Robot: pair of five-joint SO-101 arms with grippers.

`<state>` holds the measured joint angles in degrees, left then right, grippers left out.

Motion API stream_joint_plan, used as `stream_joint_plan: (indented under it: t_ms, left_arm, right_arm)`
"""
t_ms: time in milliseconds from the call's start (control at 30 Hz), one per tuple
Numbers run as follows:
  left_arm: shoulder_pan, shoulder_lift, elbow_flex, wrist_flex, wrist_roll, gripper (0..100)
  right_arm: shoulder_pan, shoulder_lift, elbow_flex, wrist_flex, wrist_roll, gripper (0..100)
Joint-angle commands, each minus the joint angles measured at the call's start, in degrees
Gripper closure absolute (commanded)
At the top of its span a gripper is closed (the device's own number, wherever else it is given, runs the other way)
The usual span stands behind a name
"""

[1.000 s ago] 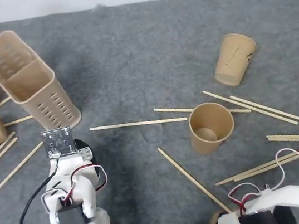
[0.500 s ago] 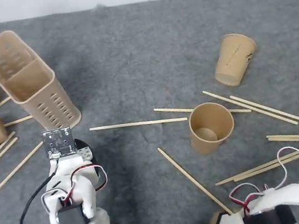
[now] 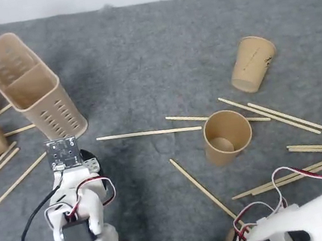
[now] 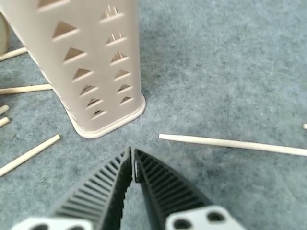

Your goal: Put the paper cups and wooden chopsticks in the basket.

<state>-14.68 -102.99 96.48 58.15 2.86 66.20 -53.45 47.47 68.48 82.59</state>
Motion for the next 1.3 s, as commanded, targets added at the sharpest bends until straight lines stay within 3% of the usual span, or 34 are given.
stream_joint_plan:
  t_ms: [0,233,533,700,767,1067,1267]
  left_arm:
    - [-0.4,-1.0,-0.1,-1.2,-0.5,99]
    - [-0.4,-1.0,-0.1,-1.2,-0.5,99]
    - [-0.4,-1.0,-0.1,-1.2,-0.5,99]
    - [-0.4,-1.0,-0.1,-1.2,-0.5,99]
    - [-0.4,-1.0,-0.1,-1.2,-0.5,99]
    - [-0.4,-1.0,-0.1,-1.2,-0.5,99]
    - [-0.4,-1.0,-0.1,-1.2,-0.5,99]
  right_arm:
    - [2.3,0.2,-2.0,-1.4,1.0,85.1]
    - [7.4,12.5,-2.0,-11.6,1.0,85.1]
    - [6.5,18.4,-1.6,-9.3,1.0,85.6]
    - [4.8,18.4,1.7,-9.3,1.0,99.8]
    - [4.3,18.4,2.4,-9.1,1.0,97.3]
    - [-2.1,17.7,-1.9,1.3,0.6,99.1]
    - [-9.0,18.3,-15.4,9.2,-10.3,99.1]
